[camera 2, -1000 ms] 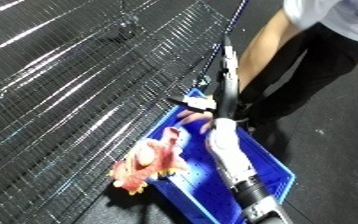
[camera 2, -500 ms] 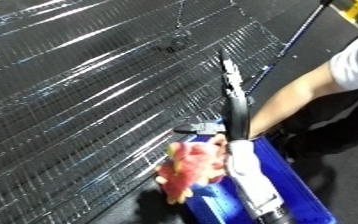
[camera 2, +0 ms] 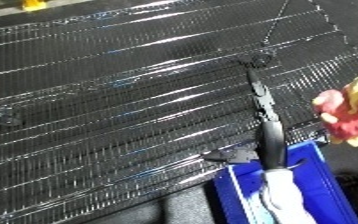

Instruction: Pick up the object and place it into the box

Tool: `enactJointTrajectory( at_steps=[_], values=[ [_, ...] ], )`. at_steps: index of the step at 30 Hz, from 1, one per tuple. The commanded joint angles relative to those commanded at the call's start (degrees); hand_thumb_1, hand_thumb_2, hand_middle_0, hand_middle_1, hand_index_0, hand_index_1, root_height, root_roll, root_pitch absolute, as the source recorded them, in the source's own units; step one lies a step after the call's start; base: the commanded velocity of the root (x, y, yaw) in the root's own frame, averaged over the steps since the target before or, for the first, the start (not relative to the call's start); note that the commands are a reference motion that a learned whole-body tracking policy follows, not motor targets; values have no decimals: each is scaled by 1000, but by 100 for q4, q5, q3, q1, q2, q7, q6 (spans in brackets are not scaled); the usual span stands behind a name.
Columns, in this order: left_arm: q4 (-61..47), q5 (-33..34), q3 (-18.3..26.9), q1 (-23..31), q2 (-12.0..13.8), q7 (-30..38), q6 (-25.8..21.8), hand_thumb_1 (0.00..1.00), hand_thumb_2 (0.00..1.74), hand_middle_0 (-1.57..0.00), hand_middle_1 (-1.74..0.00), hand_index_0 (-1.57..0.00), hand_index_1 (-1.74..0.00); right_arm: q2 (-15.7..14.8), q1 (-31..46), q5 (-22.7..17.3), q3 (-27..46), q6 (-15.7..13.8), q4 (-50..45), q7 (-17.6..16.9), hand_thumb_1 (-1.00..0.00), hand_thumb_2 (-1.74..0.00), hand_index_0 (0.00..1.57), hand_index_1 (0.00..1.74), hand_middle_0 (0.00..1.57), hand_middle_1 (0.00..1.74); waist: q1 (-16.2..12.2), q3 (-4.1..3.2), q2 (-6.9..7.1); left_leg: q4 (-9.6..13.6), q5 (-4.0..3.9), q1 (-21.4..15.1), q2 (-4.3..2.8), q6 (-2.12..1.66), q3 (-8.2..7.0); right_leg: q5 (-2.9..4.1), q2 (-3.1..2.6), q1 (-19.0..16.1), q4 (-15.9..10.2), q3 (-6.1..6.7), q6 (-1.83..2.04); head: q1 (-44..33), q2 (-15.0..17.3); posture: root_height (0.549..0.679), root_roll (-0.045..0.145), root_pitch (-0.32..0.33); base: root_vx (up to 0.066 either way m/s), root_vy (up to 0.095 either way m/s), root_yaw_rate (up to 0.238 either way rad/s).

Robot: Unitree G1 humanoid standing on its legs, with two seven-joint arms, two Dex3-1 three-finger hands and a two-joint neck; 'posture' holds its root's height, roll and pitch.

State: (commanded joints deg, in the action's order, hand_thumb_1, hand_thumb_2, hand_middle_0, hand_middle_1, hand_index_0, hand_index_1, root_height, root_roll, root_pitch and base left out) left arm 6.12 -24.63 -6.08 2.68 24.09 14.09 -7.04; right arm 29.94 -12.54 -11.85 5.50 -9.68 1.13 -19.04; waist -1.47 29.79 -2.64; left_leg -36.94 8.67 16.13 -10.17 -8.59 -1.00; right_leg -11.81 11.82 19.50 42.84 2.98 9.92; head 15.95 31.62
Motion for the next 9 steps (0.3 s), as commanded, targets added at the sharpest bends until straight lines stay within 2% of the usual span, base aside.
enactJointTrajectory(
  at_steps=[9],
  values=[
    [-146,20,100,-183,31,92,-93,1000,1740,-1570,-1740,-1570,-1740,104,-190,225,-474,117,154,238,0,0,0,0,0,0,221,0,40,6,-25,36,70,17,111,-43,64,1,99,-81,18,-916,95,622,44,-188,3,3,98]
  ],
)
